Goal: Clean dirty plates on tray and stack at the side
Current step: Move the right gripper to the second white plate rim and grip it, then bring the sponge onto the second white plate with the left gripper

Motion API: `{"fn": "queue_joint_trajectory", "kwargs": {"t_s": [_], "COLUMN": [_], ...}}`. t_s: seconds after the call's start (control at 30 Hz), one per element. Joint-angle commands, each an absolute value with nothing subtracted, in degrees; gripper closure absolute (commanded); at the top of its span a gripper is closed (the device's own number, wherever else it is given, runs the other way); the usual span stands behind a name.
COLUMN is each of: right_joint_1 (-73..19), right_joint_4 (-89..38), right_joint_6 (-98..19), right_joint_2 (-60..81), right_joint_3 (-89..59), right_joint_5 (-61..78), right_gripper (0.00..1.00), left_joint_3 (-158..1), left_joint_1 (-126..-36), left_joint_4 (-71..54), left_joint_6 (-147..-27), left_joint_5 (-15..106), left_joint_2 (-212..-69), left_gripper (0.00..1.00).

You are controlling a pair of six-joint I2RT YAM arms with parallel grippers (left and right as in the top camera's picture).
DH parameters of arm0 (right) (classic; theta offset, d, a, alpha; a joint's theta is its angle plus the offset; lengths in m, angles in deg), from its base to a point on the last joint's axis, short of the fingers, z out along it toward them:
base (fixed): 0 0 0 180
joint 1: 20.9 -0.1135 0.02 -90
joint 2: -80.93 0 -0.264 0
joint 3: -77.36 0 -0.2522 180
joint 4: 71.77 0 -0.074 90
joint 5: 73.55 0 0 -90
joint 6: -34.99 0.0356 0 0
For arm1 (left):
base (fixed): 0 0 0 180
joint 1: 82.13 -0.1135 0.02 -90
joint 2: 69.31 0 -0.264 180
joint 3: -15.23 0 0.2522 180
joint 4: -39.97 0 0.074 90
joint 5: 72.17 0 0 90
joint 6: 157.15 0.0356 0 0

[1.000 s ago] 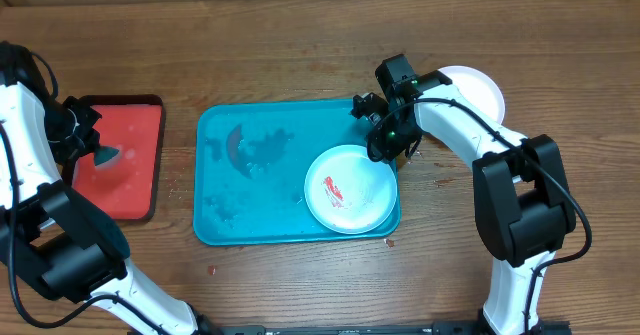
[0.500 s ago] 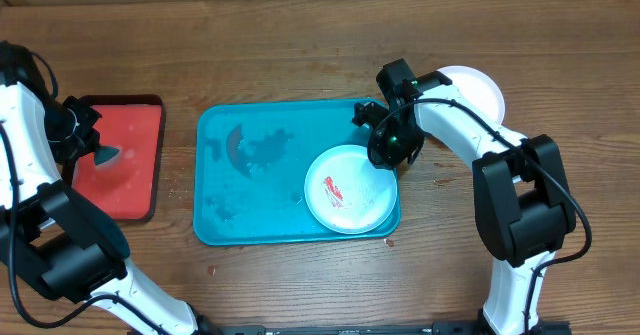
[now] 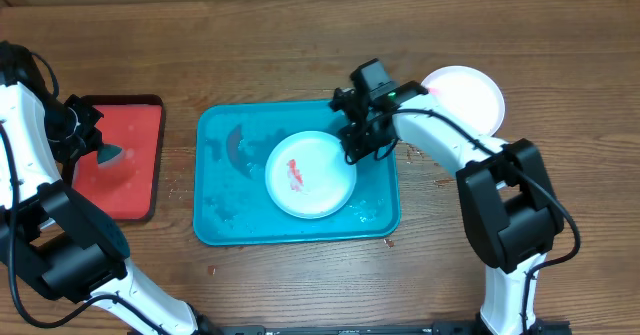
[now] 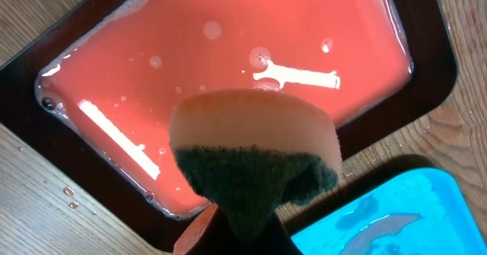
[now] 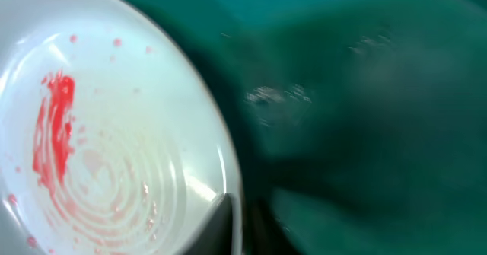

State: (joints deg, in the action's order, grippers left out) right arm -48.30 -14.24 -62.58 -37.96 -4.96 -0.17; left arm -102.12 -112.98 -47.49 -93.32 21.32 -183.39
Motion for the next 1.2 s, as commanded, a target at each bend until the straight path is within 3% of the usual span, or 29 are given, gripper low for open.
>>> {"fn": "queue_joint_trajectory", "kwargs": {"t_s": [0.0, 0.07, 0.13, 0.37, 0.47, 0.53, 0.57, 0.83, 1.17], "right_joint_1": [-50.4, -50.9, -50.8, -51.0, -51.3, -51.4, -51.4, -51.7, -51.8], "right_joint_4": [-14.9, -14.1, -12.8, -8.6, -8.6, -10.1, -11.6, -17.7, -20.1], "right_joint_6": [-57.4, -55.5, -54.7, -51.5, -51.5, -51.3, -48.9, -39.3, -24.1], "right_joint_2": [-38.7, -38.7, -38.7, -38.7, -38.7, -38.7, -38.7, -38.7, -38.7], "right_joint_3": [-5.6, -5.6, -5.6, -6.2, -6.4, -6.6, -6.9, -7.2, -7.2], "right_joint_5": [3.8, 8.7, 11.3, 8.8, 0.7, -3.7, -3.5, 0.3, 3.7], "right_gripper": [0.80, 0.78, 0.58, 0.59, 0.66, 0.93, 0.96, 0.96, 0.96], "left_joint_3": [-102.7, -102.7, -102.7, -102.7, -102.7, -102.7, -102.7, -102.0, -100.5], "left_joint_1": [-112.7, -112.5, -112.0, -109.3, -107.8, -106.7, -105.9, -98.0, -81.8], "left_joint_4": [-47.3, -47.3, -47.3, -46.6, -46.6, -46.6, -46.7, -47.5, -44.2], "left_joint_6": [-91.5, -91.5, -91.0, -84.9, -84.9, -84.9, -84.9, -84.9, -87.5], "left_joint_5": [22.4, 22.4, 22.5, 28.0, 28.0, 28.0, 28.0, 28.1, 27.9], "left_joint_2": [-182.1, -182.1, -182.1, -182.1, -182.1, -182.1, -182.1, -182.1, -182.4], "left_gripper": [0.96, 0.96, 0.96, 0.96, 0.96, 0.96, 0.96, 0.96, 0.96]}}
